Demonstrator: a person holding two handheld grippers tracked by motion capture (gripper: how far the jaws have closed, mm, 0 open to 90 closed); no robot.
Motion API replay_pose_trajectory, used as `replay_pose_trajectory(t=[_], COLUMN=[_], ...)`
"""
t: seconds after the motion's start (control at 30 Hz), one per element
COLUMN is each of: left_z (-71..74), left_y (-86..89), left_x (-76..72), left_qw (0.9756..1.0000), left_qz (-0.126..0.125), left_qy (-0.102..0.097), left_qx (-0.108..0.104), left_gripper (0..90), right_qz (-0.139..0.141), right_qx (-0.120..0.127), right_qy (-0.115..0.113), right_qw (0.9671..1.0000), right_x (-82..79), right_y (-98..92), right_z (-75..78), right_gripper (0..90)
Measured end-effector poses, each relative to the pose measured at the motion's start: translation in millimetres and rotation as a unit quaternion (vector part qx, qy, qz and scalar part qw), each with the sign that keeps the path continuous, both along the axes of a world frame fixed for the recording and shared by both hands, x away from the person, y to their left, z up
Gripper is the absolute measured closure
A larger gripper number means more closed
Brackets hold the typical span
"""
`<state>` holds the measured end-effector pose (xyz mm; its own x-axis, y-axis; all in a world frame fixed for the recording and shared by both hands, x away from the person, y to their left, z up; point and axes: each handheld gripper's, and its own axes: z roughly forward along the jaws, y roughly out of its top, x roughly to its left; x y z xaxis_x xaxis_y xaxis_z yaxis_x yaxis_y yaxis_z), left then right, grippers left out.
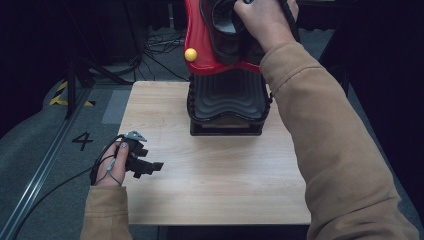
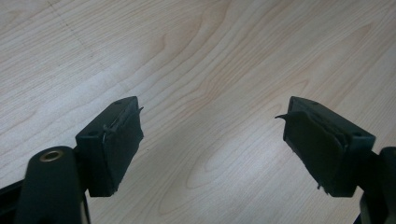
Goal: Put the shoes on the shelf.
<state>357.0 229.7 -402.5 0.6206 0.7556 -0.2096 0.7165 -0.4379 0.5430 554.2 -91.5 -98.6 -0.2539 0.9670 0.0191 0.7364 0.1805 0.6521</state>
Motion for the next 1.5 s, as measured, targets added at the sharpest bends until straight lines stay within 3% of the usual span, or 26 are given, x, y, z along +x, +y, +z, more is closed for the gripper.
replay_pose_trajectory(t=[0.23, 0.47, 0.73, 0.77, 0.97, 1.03, 1.1, 1.2, 1.23, 1.33, 1.5], left_z=[0.6, 1.6, 1.6, 2.2, 2.6, 2.4, 2.7, 2.6, 2.9, 3.7, 4.0], left_y=[-2.9, -3.8, 4.3, 8.8, 12.7, 13.3, 14.1, 15.1, 16.3, 17.2, 16.2], left_x=[-0.2, -3.6, -11.6, -14.0, -19.0, -20.7, -22.4, -24.2, -25.1, -25.8, -23.2], left_qw=[1.0000, 1.0000, 1.0000, 0.9999, 0.9998, 0.9997, 0.9997, 0.9997, 0.9996, 0.9995, 0.9996], left_qz=[-0.003, -0.005, 0.006, 0.011, 0.017, 0.022, 0.022, 0.024, 0.025, 0.028, 0.023], left_qy=[0.000, -0.001, -0.001, -0.002, -0.001, -0.001, 0.000, -0.001, -0.002, -0.001, -0.005], left_qx=[0.002, 0.004, 0.007, 0.008, 0.011, 0.009, 0.010, 0.011, 0.013, 0.013, 0.016], left_gripper=[20.0, 20.0, 19.9, 19.9, 19.9, 19.9, 19.9, 19.9, 19.9, 19.9, 19.9], right_qz=[0.014, 0.028, 0.067, 0.082, 0.115, 0.151, 0.157, 0.169, 0.181, 0.190, 0.191], right_qx=[0.048, 0.045, 0.053, 0.055, 0.048, 0.052, 0.043, 0.048, 0.050, 0.052, 0.047], right_qy=[-0.013, -0.021, -0.031, -0.030, -0.034, -0.034, -0.041, -0.046, -0.053, -0.056, -0.057], right_qw=[0.9987, 0.9984, 0.9959, 0.9946, 0.9916, 0.9866, 0.9858, 0.9833, 0.9807, 0.9788, 0.9788], right_x=[-4.4, -15.9, -42.5, -49.9, -70.8, -81.9, -90.6, -99.8, -108.3, -118.6, -129.5], right_y=[-12.4, -15.3, -34.7, -42.2, -60.9, -69.9, -78.8, -89.8, -101.1, -114.6, -130.0], right_z=[7.3, 15.6, 30.3, 33.4, 39.5, 40.1, 39.7, 39.6, 40.0, 39.5, 36.8], right_gripper=[58.9, 55.8, 54.7, 54.2, 53.6, 52.7, 53.0, 52.7, 52.3, 51.7, 49.7])
